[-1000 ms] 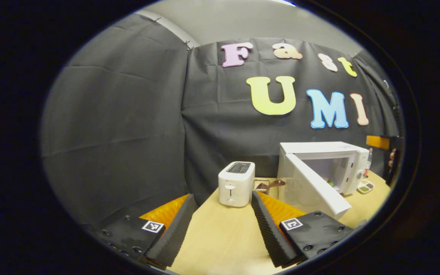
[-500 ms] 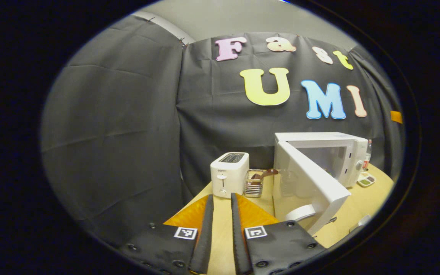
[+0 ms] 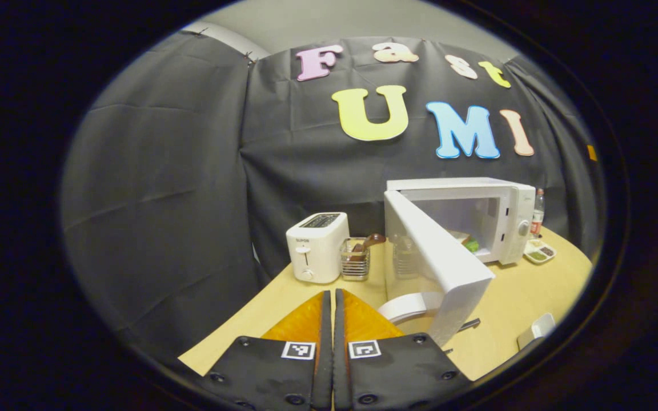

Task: Open the microwave oven with the left hand, put the food in, and close the microwave oven.

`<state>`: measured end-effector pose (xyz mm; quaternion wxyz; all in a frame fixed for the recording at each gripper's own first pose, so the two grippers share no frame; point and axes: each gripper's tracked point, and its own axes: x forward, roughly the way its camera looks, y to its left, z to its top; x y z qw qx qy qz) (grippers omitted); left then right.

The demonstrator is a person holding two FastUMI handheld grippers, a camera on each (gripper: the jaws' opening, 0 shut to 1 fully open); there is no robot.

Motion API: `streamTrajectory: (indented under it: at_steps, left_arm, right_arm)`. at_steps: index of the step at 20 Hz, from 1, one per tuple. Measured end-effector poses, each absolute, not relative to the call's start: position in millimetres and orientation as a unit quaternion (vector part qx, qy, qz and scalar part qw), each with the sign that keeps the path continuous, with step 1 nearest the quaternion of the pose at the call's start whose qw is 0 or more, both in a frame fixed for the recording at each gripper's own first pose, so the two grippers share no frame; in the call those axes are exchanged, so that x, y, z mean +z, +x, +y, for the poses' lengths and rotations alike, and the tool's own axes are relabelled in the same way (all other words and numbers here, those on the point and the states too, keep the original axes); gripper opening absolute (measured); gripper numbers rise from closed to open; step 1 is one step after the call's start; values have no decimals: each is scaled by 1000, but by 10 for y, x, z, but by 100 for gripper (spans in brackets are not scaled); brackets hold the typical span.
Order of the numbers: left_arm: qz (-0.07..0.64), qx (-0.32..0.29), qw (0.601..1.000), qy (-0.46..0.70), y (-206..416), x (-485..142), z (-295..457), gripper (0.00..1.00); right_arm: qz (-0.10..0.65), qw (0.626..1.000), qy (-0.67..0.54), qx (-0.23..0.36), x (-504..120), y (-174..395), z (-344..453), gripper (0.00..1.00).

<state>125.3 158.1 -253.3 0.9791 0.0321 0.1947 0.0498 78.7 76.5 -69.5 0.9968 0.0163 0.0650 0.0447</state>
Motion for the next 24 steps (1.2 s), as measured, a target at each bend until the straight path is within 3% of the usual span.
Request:
streamTrajectory:
  at_steps: [9, 11, 13, 17, 24]
  left_arm:
    - [188, 11, 981, 39, 1297, -2384, 789, 8]
    - [183, 3, 982, 43, 1332, -2336, 574, 12]
    - [180, -4, 983, 45, 1378, -2307, 373, 7]
    - [178, -26, 983, 38, 1527, -2271, -3, 7]
    - [193, -83, 977, 33, 1784, -2480, -546, 7]
  right_arm:
    - [60, 997, 27, 36, -688, 566, 226, 96]
    - [61, 997, 31, 37, -699, 538, 85, 96]
    - [60, 997, 34, 37, -679, 531, -44, 96]
    - [59, 997, 30, 31, -677, 537, -261, 96]
    - [62, 998, 21, 4, -646, 615, -366, 96]
